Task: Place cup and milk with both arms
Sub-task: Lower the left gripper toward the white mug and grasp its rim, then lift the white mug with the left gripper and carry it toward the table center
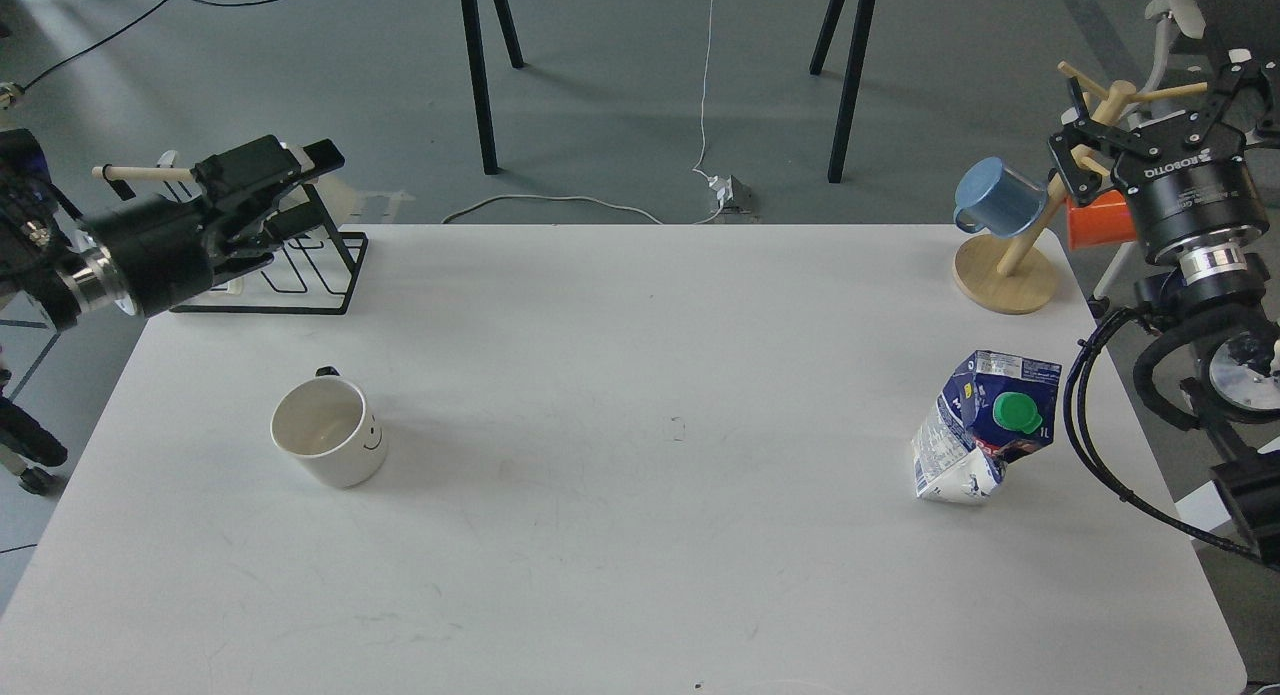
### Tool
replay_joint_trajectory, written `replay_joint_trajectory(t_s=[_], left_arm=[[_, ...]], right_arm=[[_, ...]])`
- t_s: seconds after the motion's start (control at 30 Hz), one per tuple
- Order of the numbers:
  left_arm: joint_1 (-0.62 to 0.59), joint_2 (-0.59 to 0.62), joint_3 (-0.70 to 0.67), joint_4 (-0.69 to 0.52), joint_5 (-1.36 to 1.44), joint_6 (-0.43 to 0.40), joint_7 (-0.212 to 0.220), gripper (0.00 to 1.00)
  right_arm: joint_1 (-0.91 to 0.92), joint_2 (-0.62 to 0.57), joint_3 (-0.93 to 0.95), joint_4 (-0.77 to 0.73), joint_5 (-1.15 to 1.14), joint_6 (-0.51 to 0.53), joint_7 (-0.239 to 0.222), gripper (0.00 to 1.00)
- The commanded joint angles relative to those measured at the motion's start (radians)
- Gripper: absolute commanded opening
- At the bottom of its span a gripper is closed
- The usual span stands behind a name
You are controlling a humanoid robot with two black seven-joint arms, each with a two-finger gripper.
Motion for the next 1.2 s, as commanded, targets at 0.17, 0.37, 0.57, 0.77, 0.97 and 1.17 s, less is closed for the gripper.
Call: replay_joint_trajectory(t_s=[0.17,0.37,0.57,0.77,0.97,1.17], left_arm=[[0.099,0.031,0.068,-0.009,0.494,0.203,-0.062,0.88],[0.110,0.010,0.145,0.098,0.783,0.321,-0.057,0.85],[0.107,-0.033,0.208,0.198,0.806,0.351,-0.057,0.80],[0.105,-0.070,0.240,0.240,0.806,0.351,-0.057,0.75],[0.104,-0.107,0.238,0.240,0.802,0.348,-0.054,0.58],[0.101,-0.131,0.235,0.253,0.799,0.349,-0.056,0.05]], right_arm=[[-0.025,-0.028,0.044,0.021,0.001,0.000,-0.001,0.99],[-0.054,-0.029,0.064,0.027,0.003,0.000,-0.001,0.99],[-0.069,-0.029,0.067,0.026,0.003,0.000,-0.001,0.99],[-0.071,-0.029,0.074,0.018,0.001,0.000,-0.002,0.99],[-0.065,-0.028,0.078,0.016,0.000,0.000,-0.002,0.99],[-0.071,-0.029,0.078,0.013,0.000,0.000,-0.002,0.99]])
